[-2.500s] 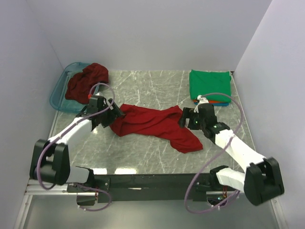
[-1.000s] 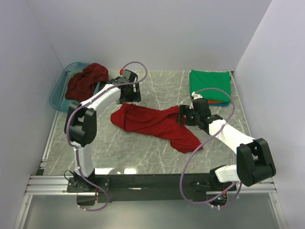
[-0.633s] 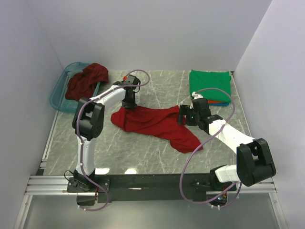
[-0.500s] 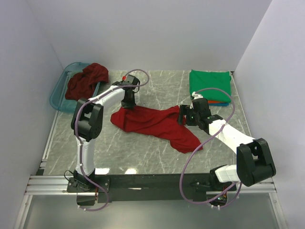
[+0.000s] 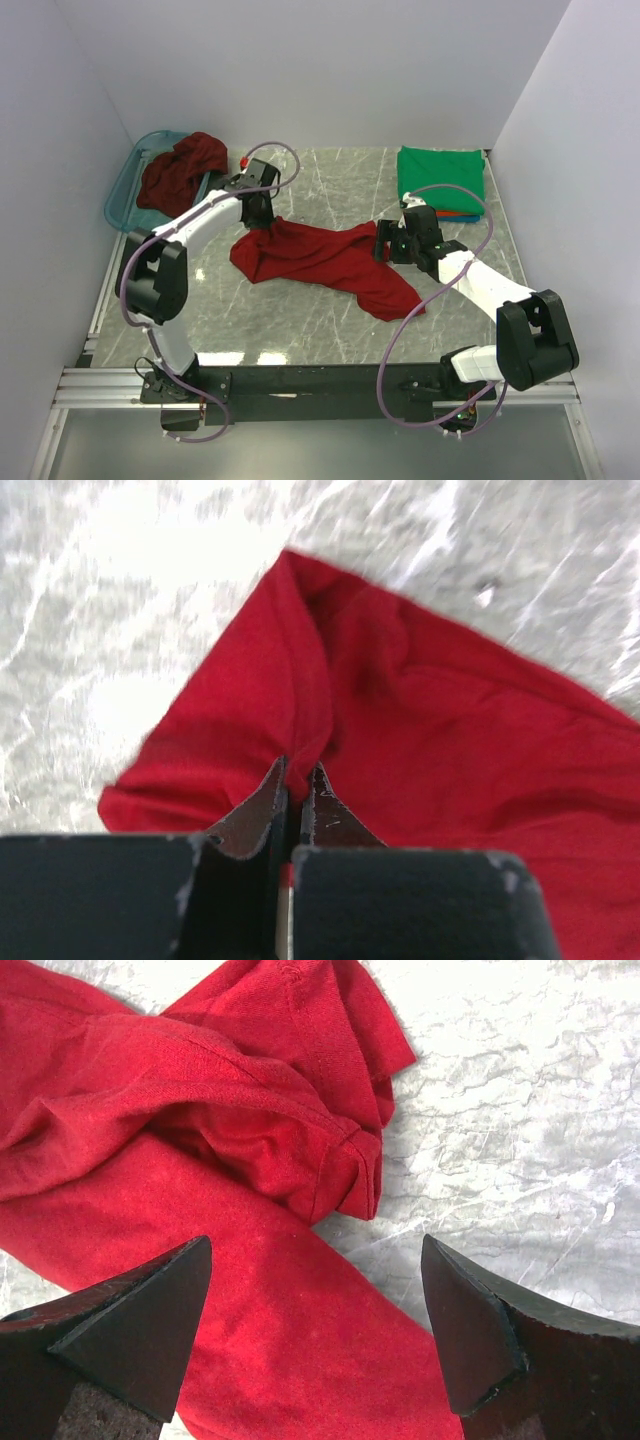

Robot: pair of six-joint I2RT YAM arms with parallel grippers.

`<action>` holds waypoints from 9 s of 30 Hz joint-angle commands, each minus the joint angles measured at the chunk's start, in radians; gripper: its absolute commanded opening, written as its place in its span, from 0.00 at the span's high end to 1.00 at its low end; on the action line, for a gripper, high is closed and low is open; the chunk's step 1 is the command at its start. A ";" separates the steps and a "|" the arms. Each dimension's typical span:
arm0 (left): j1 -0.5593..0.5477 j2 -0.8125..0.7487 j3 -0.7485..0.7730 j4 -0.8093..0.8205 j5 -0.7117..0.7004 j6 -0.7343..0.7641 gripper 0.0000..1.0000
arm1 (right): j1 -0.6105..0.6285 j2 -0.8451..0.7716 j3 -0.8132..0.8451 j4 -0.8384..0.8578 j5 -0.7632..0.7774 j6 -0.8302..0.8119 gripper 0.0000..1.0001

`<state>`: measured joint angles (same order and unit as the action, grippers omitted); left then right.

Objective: Fold and stack the t-shirts
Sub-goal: Flatten the tshirt out

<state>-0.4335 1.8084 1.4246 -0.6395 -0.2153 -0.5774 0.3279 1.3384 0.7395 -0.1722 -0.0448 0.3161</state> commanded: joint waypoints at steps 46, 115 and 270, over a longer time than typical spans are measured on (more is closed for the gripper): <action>0.214 -0.966 0.000 0.127 -0.203 -0.102 1.00 | 0.002 -0.725 0.586 -0.394 0.200 -0.192 1.00; 0.406 -0.459 -0.262 0.221 0.295 -0.200 0.01 | -0.096 0.233 0.812 -0.363 0.169 -0.100 0.18; 0.361 -0.722 -0.064 0.307 0.578 -0.371 1.00 | 0.324 -0.464 0.839 -0.729 0.832 0.097 1.00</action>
<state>-0.0998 1.1336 1.2472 -0.2813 0.4469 -0.9630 0.6621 0.8852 1.4807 -0.9546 0.6800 0.5442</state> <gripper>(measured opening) 0.013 0.026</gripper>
